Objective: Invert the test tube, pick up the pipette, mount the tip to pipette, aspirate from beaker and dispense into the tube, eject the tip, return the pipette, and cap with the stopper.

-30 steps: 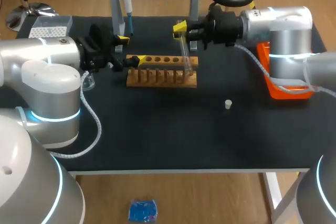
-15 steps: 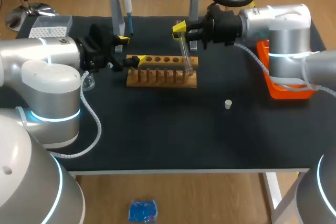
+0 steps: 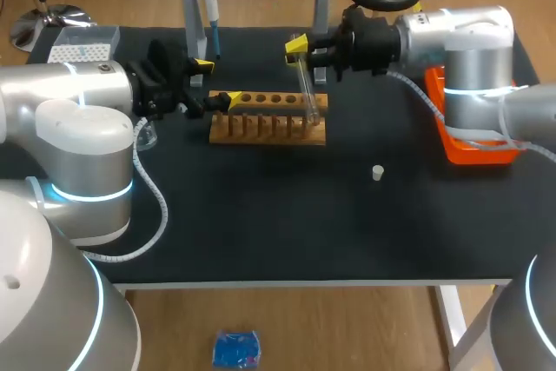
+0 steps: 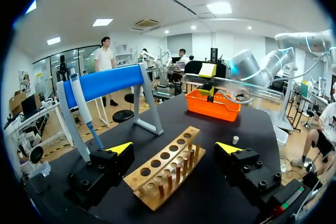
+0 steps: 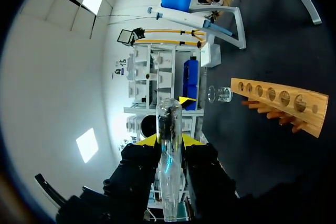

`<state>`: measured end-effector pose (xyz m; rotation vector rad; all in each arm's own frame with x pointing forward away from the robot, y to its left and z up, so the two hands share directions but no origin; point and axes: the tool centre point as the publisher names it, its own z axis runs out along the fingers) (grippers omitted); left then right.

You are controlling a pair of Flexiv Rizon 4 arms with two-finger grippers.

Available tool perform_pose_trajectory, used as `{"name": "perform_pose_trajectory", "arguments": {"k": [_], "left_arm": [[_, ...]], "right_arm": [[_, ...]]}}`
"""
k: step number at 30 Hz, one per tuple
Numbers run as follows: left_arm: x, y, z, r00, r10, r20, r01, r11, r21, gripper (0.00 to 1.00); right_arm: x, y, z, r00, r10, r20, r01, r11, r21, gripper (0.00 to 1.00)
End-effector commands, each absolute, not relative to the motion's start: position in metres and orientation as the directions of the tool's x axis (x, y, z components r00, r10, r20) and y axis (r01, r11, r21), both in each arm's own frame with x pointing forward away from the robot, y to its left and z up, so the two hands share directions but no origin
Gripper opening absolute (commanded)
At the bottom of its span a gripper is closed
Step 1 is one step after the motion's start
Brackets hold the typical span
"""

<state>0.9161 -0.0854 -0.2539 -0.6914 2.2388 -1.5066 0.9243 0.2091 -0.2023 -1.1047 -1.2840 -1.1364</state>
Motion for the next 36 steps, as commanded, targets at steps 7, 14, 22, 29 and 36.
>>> {"name": "perform_pose_trajectory", "arguments": {"k": [7, 14, 22, 29, 36], "left_arm": [[0.901, -0.080, -0.253, -0.817, -0.480, -0.319, 0.294, 0.128, -0.947, 1.00], [0.900, -0.080, -0.258, -0.777, -0.452, -0.438, 0.439, 0.110, -0.892, 1.00], [0.900, -0.080, -0.258, -0.777, -0.452, -0.438, 0.439, 0.110, -0.892, 1.00], [0.900, -0.080, -0.258, -0.777, -0.452, -0.438, 0.439, 0.110, -0.892, 1.00], [0.877, -0.104, -0.243, -0.685, -0.304, -0.662, 0.644, 0.170, -0.746, 1.00]], "right_arm": [[0.924, 0.208, -0.202, -0.027, 0.000, 1.000, 0.992, 0.125, 0.027, 0.00], [0.924, 0.208, -0.202, -0.027, 0.000, 1.000, 0.992, 0.125, 0.027, 0.00], [0.924, 0.208, -0.202, -0.027, 0.000, 1.000, 0.992, 0.125, 0.027, 0.00], [0.924, 0.208, -0.202, -0.027, 0.000, 1.000, 0.992, 0.125, 0.027, 0.00], [0.924, 0.208, -0.202, -0.027, 0.000, 1.000, 0.992, 0.125, 0.027, 0.00]]}}
